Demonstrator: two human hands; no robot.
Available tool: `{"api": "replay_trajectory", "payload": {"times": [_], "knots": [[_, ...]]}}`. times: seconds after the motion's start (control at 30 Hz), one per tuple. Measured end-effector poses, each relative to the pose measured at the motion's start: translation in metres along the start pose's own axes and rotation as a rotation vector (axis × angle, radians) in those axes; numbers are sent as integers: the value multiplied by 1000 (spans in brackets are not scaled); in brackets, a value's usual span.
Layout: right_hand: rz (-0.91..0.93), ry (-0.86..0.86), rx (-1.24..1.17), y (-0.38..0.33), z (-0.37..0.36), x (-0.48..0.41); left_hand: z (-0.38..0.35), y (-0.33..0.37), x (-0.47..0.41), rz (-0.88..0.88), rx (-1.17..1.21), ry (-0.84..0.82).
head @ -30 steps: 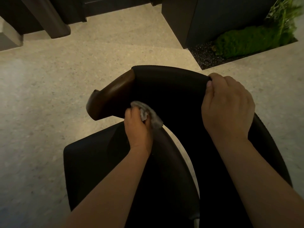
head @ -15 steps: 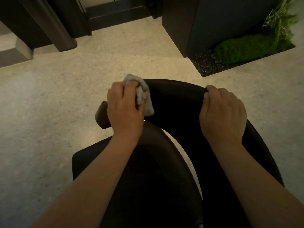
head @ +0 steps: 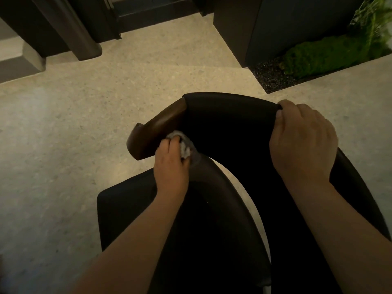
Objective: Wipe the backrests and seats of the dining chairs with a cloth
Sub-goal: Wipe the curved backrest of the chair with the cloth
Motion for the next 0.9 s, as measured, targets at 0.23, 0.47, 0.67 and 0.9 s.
{"api": "replay_trajectory", "payload": {"times": [0.23,0.47,0.67,0.9], "knots": [[12,9,29,0,-3,-1,-15,-8,-3,99,187,2],[10,-6,26,-1,-5,-1,6,-57,26,255,172,5],[9,15,19,1,-3,-1,59,-34,10,-30,215,318],[6,18,14,-1,-2,-1,48,-41,-5,127,81,315]]}}
Point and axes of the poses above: each hand's wrist, its own x-axis away from the middle knuckle, its own z-axis out of the back of the hand, y = z × x, the point moved 7 cm from there along -x, towards the middle knuckle, and after that the axes turned 2 degrees about x, right-handed, at the moved point
